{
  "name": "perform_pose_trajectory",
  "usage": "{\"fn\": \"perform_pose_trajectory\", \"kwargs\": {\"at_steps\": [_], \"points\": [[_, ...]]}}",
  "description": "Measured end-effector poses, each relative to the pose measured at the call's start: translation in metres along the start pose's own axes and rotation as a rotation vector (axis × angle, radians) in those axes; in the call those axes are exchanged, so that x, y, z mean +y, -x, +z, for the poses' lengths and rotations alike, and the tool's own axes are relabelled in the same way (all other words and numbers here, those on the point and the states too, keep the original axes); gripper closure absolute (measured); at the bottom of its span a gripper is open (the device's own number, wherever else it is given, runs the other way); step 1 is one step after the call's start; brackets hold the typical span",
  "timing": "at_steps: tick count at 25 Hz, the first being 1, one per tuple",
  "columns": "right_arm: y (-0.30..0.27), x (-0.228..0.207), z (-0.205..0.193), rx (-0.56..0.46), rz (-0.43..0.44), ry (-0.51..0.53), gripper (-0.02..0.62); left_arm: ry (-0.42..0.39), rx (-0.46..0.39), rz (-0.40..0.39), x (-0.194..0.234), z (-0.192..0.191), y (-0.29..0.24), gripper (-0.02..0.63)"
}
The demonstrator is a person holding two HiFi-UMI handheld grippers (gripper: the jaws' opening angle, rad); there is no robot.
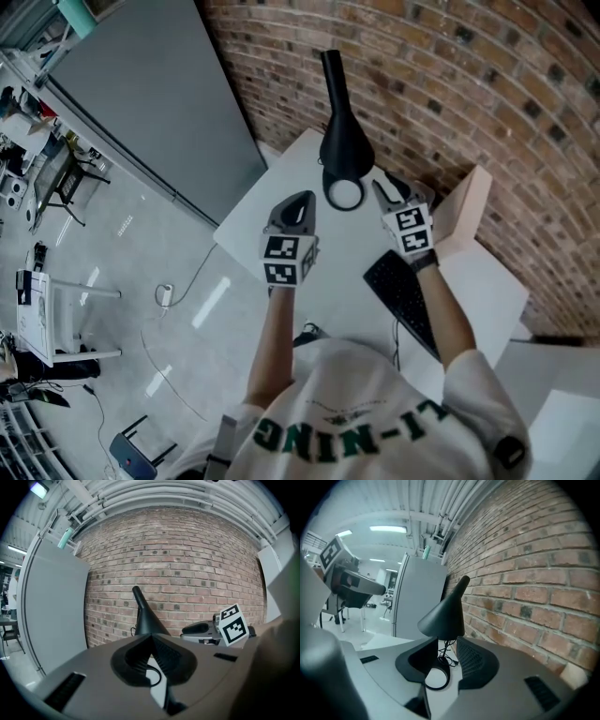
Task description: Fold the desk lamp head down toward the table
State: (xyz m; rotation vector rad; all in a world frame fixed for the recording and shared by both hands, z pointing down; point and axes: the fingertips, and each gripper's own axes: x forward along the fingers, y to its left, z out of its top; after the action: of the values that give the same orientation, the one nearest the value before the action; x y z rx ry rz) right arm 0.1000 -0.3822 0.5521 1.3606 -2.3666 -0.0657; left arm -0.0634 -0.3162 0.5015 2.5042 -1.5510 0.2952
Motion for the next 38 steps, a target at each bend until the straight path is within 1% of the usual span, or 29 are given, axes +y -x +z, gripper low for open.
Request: {"fn": "perform_pose_trajectory", "kwargs": {"at_steps": [5,8,13,17,19,23,30,34,38], "points": [[0.042,0.004,0.021,-0.07,-0.049,-0.096,0.475,-0.014,-0.022,-0.004,-0.009,0.007,0.015,0.612],[0.067,0.01,0.027,-0.099,-0.081,-0.138,0.481,-0.019,-0.033,-0.016,-0.017,0.012,0.027,0.612],[0.109,0.028,0.054,-0.182,-0.105,-0.183,0.539,-0.035,-0.076,-0.036,-0.034,0.028,0.05,0.612],[0.139,0.041,0.064,-0.229,-0.129,-0.239,0.565,-0.052,-0.099,-0.035,-0.045,0.03,0.064,0.612],[0.151,0.048,0.068,-0.243,-0.136,-0.244,0.575,-0.05,-0.098,-0.038,-0.05,0.028,0.072,0.612],[0.166,0.055,0.063,-0.234,-0.166,-0.248,0.588,-0.04,-0.092,-0.042,-0.061,0.026,0.085,0.612],[0.18,0.064,0.059,-0.244,-0.153,-0.234,0.588,-0.071,-0.121,-0.016,-0.064,0.028,0.1,0.612],[0.189,0.064,0.06,-0.251,-0.15,-0.221,0.588,-0.066,-0.138,-0.005,-0.066,0.029,0.105,0.612],[0.2,0.065,0.05,-0.236,-0.153,-0.22,0.588,-0.04,-0.11,-0.024,-0.081,0.018,0.104,0.612]]}}
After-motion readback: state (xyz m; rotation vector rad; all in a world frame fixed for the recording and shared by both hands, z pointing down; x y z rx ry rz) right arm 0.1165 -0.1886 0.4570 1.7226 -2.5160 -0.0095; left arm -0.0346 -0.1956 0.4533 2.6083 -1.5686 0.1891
